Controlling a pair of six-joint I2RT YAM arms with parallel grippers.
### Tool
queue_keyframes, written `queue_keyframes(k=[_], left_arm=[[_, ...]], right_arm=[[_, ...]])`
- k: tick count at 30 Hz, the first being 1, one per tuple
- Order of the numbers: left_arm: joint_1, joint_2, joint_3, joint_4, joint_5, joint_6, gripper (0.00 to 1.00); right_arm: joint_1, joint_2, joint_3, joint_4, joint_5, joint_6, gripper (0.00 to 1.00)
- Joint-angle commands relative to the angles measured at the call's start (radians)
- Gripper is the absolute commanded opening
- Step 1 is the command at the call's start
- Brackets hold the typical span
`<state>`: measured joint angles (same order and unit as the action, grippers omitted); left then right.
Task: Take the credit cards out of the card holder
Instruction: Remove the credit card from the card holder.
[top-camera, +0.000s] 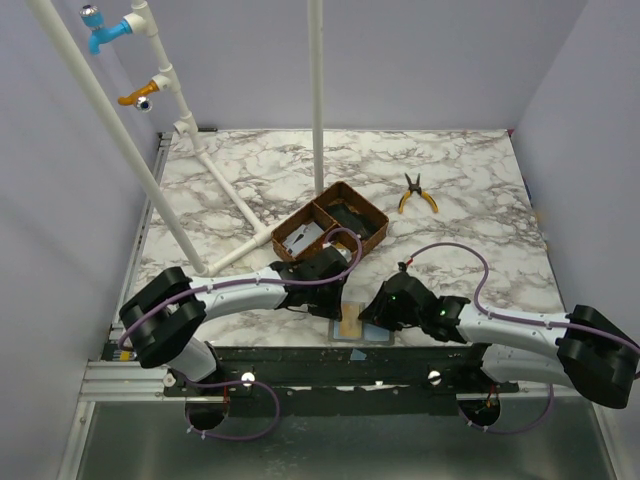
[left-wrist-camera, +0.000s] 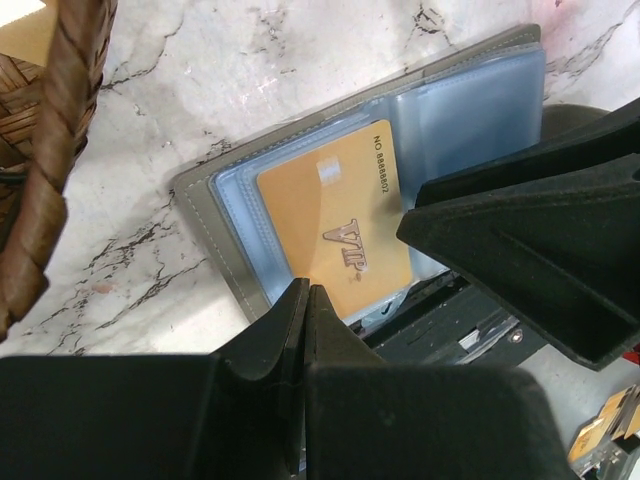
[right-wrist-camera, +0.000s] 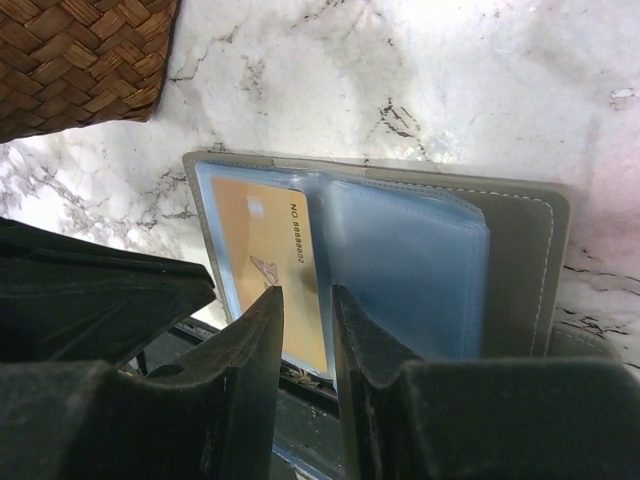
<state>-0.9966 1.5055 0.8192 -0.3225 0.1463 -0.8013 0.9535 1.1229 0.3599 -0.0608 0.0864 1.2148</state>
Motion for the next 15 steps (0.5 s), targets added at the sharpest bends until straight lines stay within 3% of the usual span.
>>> queue_keyframes(k=[1,15], left_arm=[[-0.002,0.027,-0.014,0.031,0.015,-0.010,0.00],[-0.006,0.077,-0.018,0.061,0.030,-0.022,0.00]], right_arm=[[-0.011,0.008,-0.018,0.039,-0.027,0.005,0.30],[-0.018,0.040,-0.043,0.090,-0.043,0.013,0.27]])
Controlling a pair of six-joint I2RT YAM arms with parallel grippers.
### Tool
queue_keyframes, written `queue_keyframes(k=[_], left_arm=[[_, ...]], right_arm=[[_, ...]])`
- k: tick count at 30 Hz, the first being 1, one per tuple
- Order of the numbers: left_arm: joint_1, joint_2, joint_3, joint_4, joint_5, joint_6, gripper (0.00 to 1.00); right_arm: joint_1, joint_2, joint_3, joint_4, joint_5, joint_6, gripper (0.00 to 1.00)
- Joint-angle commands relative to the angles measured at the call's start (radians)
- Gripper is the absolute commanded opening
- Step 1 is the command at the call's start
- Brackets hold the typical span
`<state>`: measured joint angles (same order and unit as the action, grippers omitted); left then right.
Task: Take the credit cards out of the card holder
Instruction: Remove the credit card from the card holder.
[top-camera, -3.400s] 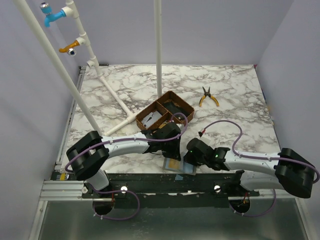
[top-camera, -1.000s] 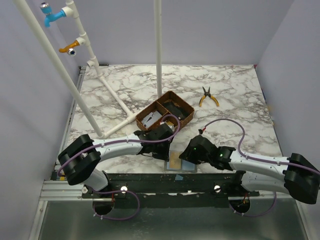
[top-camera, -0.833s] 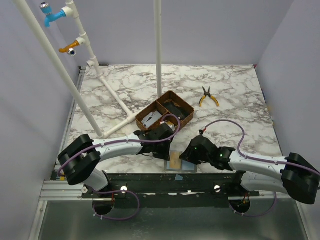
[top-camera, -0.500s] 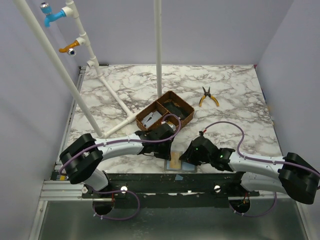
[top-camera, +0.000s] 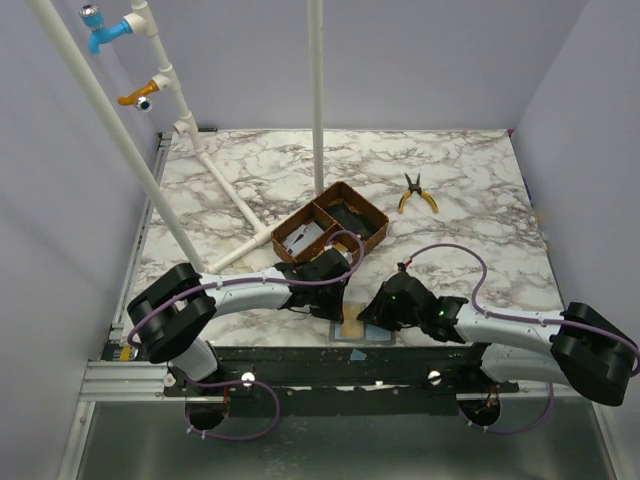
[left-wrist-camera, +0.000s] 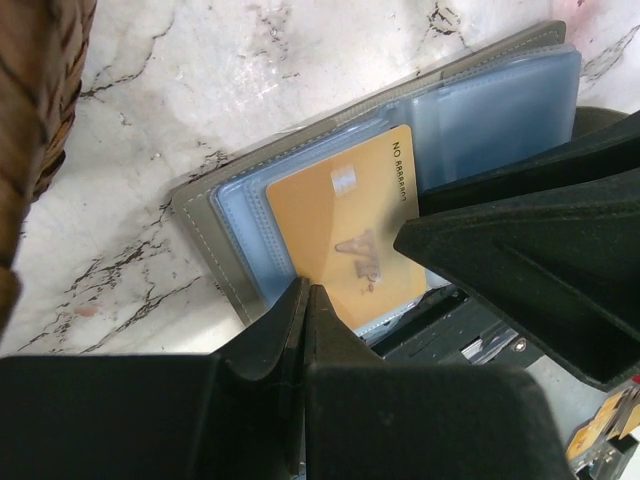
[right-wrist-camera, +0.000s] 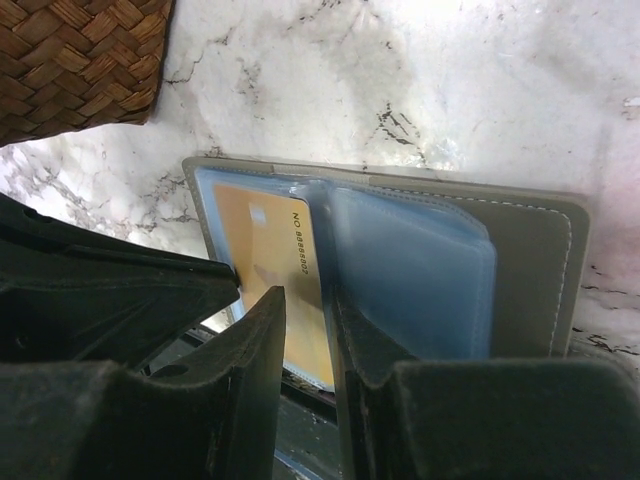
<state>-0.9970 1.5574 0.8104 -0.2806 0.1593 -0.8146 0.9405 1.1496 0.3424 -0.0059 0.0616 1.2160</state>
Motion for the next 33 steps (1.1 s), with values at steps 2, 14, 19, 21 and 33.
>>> queue_keyframes(k=[2,14,19,21,33], left_arm=[[-0.008,0.031,-0.011,0.021,0.019,-0.010,0.00],[-0.021,0.068,-0.006,0.013,0.009,-0.036,0.00],[-0.020,0.074,-0.010,-0.015,-0.012,-0.055,0.00],[-0.020,0.074,-0.012,-0.022,-0.016,-0.063,0.00],[-0.013,0.063,-0.025,-0.071,-0.064,-0.078,0.00]], right_arm=[[-0.008,0.015,-0.038,0.052,-0.026,0.017,0.26],[-0.037,0.024,-0.118,0.211,-0.107,0.048,0.21],[-0.060,-0.002,-0.154,0.252,-0.124,0.051,0.16],[-0.065,-0.005,-0.162,0.271,-0.130,0.051,0.12],[-0.083,-0.020,-0.189,0.274,-0.120,0.044,0.01]])
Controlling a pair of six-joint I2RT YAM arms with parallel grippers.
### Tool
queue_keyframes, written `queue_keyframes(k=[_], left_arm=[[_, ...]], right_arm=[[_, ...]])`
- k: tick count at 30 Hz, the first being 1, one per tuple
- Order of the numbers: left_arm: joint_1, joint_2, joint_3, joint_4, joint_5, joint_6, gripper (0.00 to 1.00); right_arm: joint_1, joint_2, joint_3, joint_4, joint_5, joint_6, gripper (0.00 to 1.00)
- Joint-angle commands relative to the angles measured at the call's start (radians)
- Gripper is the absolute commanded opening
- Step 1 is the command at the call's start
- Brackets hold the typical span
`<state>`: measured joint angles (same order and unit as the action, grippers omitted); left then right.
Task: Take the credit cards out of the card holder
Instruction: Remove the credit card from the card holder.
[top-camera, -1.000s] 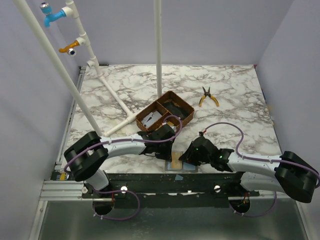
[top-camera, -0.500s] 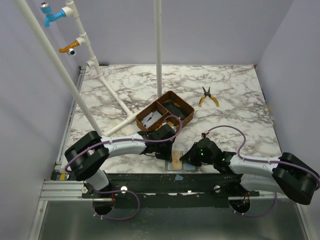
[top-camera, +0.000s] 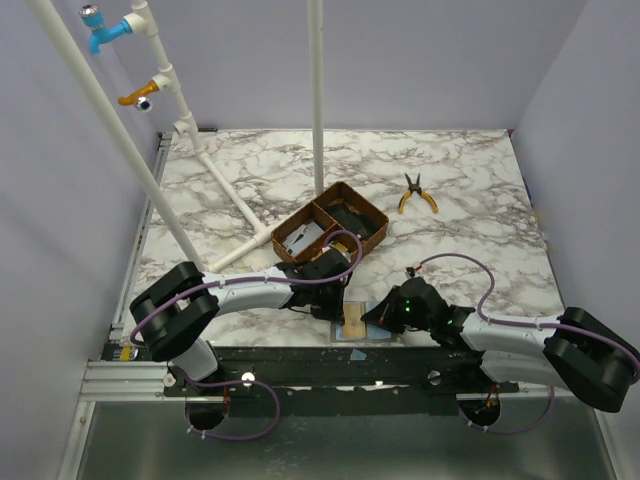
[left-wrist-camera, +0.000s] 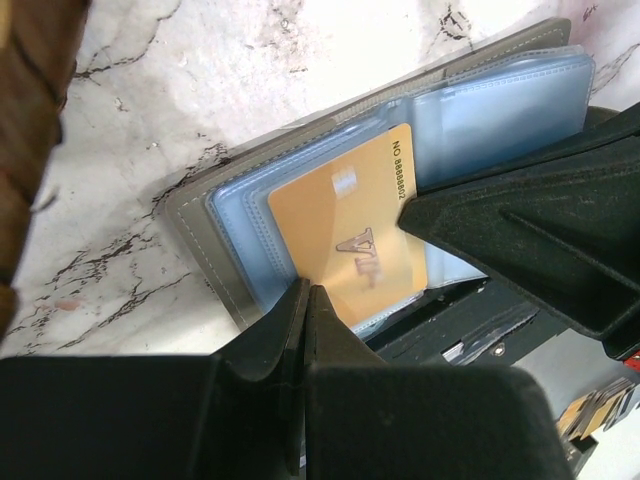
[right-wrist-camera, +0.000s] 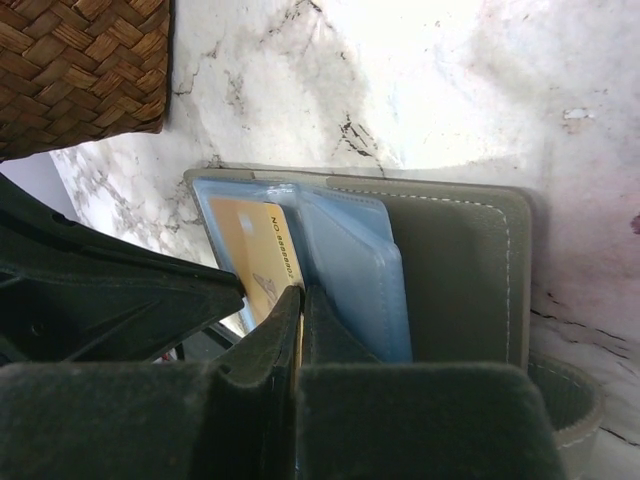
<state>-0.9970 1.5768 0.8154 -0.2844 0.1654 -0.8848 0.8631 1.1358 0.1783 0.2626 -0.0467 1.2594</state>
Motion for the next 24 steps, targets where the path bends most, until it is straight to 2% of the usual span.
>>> queue_keyframes(k=[1,24], left_arm=[[-0.012,0.045,-0.030,-0.071,-0.074,-0.012,0.00],[0.018,0.049,-0.036,-0.139,-0.129,-0.035,0.00]], right_arm=[[-0.007,-0.011,-0.027,0.002,-0.012,-0.003,0.01],[-0.031,-0.104,-0.033,-0.124,0.034,-0.056,0.01]])
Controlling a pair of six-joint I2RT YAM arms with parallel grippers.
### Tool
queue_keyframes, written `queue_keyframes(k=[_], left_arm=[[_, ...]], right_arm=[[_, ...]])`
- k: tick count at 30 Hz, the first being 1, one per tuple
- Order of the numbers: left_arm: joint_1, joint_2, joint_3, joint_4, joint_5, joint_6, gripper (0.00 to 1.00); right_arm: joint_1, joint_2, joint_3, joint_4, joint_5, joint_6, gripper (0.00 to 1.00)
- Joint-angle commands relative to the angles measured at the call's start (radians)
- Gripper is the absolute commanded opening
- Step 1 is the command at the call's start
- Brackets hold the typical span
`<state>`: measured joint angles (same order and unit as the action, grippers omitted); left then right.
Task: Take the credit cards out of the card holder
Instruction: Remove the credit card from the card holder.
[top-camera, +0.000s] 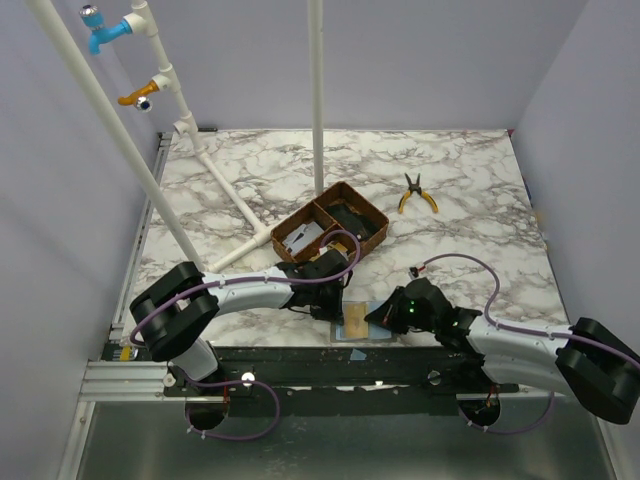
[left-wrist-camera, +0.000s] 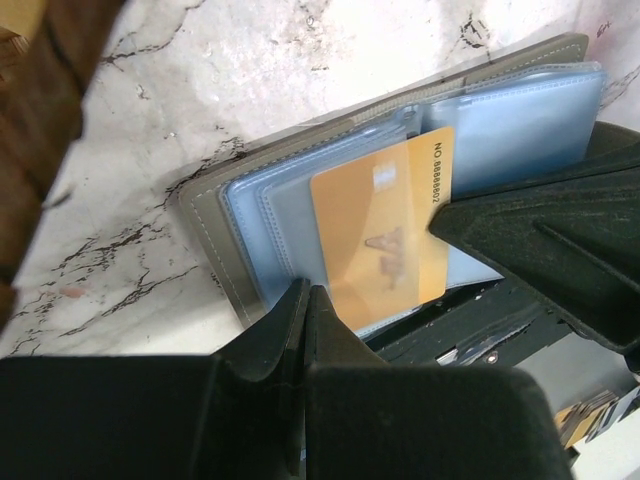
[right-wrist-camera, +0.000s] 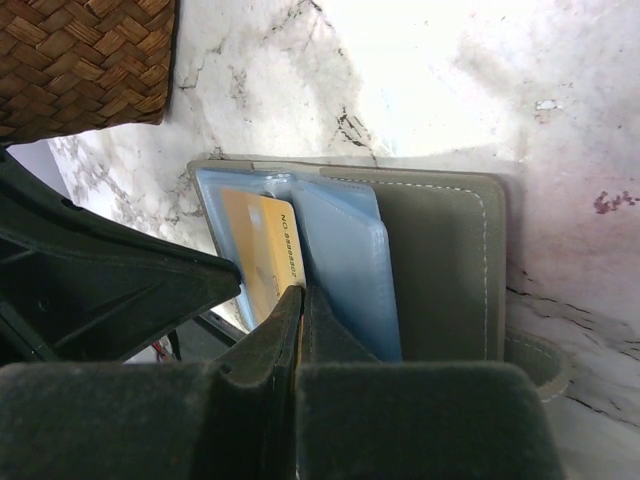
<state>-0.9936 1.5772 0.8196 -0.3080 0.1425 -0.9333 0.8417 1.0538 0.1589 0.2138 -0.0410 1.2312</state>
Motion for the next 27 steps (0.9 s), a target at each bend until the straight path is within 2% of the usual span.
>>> queue_keyframes(k=[1,19,27], left_arm=[[0.015,0.049,-0.043,-0.116,-0.106,0.014,0.00],[0.023,0.040,-0.045,-0.106,-0.098,0.014,0.00],[0.024,0.040,-0.040,-0.103,-0.096,0.017,0.00]], right_arm=[[-0.010,-0.027,-0.015,-0.078,0.029,-0.027,0.01],[-0.016,-0.143,0.019,-0.211,0.078,-0.047,0.01],[-0.019,-0.195,0.041,-0.320,0.105,-0.059,0.01]])
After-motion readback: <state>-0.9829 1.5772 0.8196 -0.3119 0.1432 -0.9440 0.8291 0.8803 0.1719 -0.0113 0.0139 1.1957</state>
